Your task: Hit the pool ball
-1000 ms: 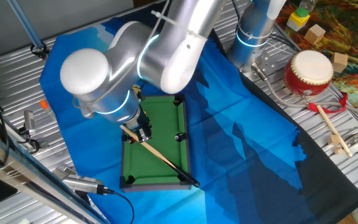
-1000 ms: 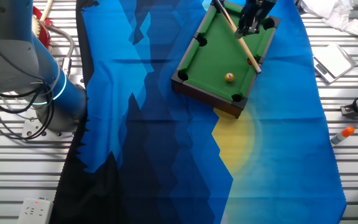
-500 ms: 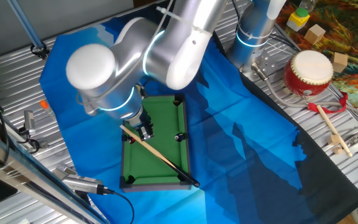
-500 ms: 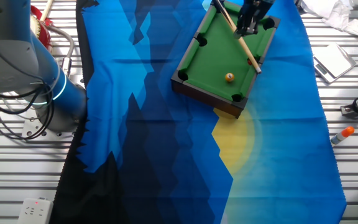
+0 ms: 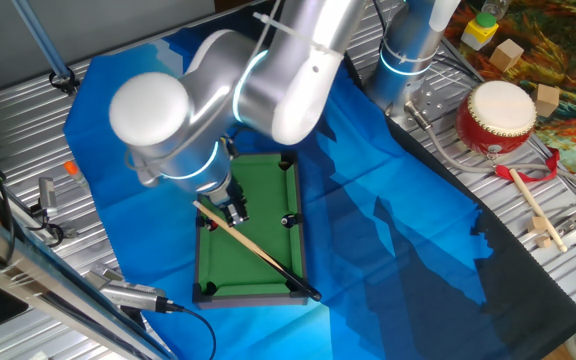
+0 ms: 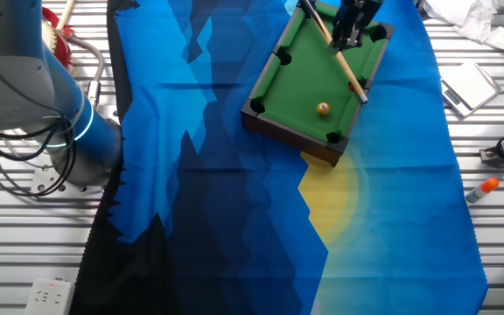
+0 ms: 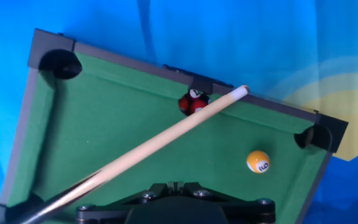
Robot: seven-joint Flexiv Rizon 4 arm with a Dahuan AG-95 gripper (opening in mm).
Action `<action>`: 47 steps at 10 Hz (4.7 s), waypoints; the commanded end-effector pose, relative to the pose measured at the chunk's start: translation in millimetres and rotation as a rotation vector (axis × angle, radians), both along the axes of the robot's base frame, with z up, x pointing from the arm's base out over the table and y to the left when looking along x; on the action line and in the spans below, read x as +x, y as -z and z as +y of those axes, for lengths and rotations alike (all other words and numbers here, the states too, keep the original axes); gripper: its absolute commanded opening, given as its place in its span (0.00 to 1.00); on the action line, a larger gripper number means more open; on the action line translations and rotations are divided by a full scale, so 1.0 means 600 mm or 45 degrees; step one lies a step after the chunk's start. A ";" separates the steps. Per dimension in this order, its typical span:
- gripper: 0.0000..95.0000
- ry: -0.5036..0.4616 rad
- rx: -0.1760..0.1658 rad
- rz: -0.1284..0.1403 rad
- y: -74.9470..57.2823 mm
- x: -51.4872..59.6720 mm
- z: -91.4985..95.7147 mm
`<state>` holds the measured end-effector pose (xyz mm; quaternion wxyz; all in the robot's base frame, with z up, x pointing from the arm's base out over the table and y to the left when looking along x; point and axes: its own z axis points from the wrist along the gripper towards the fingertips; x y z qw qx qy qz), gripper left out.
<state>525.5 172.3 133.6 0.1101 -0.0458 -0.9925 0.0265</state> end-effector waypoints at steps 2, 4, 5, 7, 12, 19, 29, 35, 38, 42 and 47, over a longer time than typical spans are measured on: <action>0.00 -0.103 0.020 -0.022 0.000 0.003 0.002; 0.00 -0.147 0.013 -0.040 0.000 0.003 0.002; 0.00 -0.175 0.015 -0.053 0.000 0.003 0.002; 0.00 -0.192 0.034 -0.061 0.000 0.003 0.002; 0.00 -0.169 0.047 -0.055 -0.029 -0.005 0.028; 0.00 0.158 0.126 -0.091 -0.025 0.064 0.164; 0.80 0.211 0.056 -0.122 0.002 0.047 0.151; 0.60 0.210 0.041 -0.116 0.033 0.028 0.141; 0.60 0.210 0.036 -0.110 0.040 0.026 0.139; 0.60 0.210 0.028 -0.114 0.060 0.027 0.130; 0.00 0.195 0.015 -0.133 0.096 0.035 0.113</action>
